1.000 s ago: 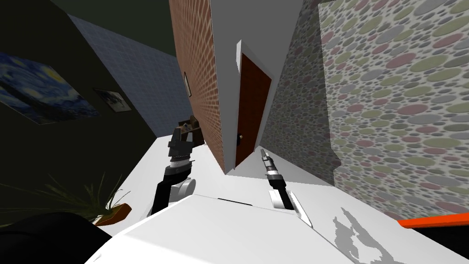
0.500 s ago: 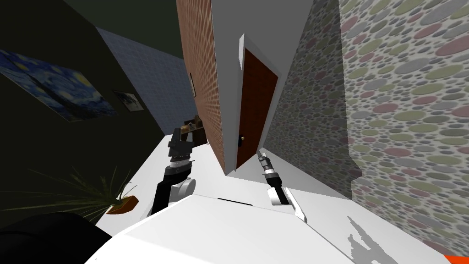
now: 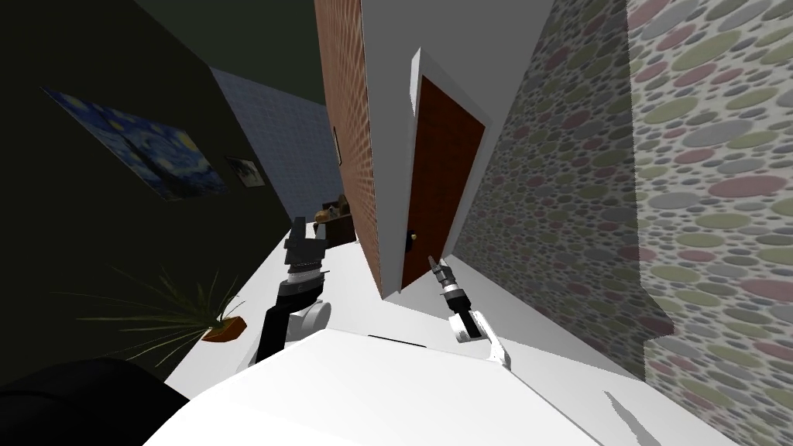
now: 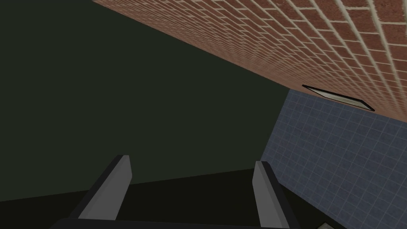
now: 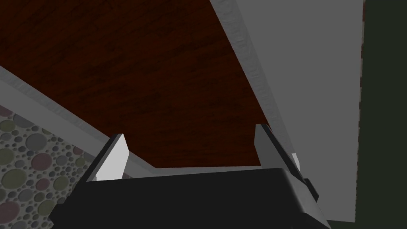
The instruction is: Pull the door open
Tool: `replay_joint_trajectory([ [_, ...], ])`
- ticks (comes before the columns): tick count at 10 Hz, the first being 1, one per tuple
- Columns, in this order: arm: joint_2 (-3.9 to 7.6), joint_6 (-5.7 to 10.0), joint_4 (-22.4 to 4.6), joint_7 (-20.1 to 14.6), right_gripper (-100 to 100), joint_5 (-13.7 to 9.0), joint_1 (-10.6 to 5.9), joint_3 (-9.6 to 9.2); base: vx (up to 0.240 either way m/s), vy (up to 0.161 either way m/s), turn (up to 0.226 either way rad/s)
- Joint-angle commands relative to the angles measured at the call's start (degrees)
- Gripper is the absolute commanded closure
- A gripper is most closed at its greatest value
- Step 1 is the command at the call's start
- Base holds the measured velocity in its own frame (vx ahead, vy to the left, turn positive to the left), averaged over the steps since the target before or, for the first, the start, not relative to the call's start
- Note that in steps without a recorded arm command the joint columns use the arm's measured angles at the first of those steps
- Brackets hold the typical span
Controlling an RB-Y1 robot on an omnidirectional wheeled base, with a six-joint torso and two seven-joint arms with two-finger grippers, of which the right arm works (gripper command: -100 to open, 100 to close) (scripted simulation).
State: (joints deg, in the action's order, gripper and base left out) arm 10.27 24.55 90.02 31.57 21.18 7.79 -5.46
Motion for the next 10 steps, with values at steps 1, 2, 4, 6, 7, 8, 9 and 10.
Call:
replay_joint_trajectory([
  [1,0.47,0.47,-1.97,1.46,-100,1.06,-0.82,-0.41,0.103,-0.089,0.130],
  [2,0.72,0.58,-3.04,2.18,-100,1.64,-1.44,-0.65,0.074,-0.067,0.109],
  [4,1.22,0.79,-5.18,3.63,-100,2.80,-2.67,-1.13,0.068,-0.066,0.134],
  [6,1.90,1.08,-8.16,5.63,-100,4.42,-4.38,-1.80,0.085,-0.094,0.165],
  [7,2.12,1.18,-9.13,6.29,-100,4.94,-4.94,-2.02,0.091,-0.109,0.146],
  [8,2.53,1.35,-10.96,7.52,-100,5.94,-5.99,-2.43,0.101,-0.103,0.196],
  [9,2.90,1.52,-12.62,8.64,-100,6.84,-6.95,-2.81,0.121,-0.117,0.219],
  [10,3.25,1.67,-14.23,9.73,-100,7.71,-7.87,-3.17,0.142,-0.138,0.210],
])
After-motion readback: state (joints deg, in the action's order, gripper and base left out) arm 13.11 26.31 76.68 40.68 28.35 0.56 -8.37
